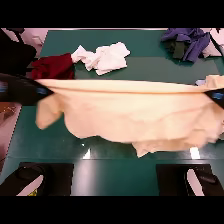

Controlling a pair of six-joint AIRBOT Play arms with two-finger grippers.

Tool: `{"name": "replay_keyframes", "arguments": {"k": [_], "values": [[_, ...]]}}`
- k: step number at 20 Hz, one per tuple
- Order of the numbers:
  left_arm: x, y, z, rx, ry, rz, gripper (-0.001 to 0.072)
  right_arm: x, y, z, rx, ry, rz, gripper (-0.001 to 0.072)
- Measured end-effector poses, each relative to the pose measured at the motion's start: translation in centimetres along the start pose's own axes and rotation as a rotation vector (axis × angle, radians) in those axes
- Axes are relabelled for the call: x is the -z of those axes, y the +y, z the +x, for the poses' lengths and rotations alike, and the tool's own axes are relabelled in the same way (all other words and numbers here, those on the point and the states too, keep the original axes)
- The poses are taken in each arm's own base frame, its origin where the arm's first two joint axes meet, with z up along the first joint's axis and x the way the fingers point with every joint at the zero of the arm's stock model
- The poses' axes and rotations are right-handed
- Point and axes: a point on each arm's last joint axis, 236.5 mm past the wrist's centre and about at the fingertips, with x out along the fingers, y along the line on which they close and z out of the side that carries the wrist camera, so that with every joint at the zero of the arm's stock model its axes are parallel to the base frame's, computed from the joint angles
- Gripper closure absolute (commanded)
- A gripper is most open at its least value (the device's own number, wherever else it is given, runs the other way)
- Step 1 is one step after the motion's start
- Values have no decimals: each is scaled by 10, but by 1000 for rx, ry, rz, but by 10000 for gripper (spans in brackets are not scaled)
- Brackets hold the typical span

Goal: Fold the shirts.

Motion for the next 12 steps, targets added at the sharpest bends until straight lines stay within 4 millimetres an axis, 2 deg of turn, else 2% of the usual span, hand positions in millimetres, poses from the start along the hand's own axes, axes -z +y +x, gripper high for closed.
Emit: {"name": "replay_keyframes", "arguments": {"k": [2,4,6,7,8,9,10,11,12], "values": [[23,6,55,66,139,-60,683,3,-41,65,5,102,95,686],[38,22,111,93,217,-123,683,10,-78,130,20,204,163,686],[32,47,164,75,190,-189,683,12,-106,191,35,274,200,685],[23,61,187,52,147,-222,683,11,-116,217,41,307,209,684],[12,75,206,27,94,-259,683,7,-121,239,36,324,208,650],[2,91,225,-1,43,-302,683,3,-122,259,20,341,200,418],[-6,105,241,-29,0,-342,682,-5,-119,272,-8,339,192,217],[-12,117,252,-50,-37,-374,681,-19,-112,280,-52,316,190,181],[-15,126,261,-68,-62,-401,681,-32,-102,281,-98,292,190,181]]}}
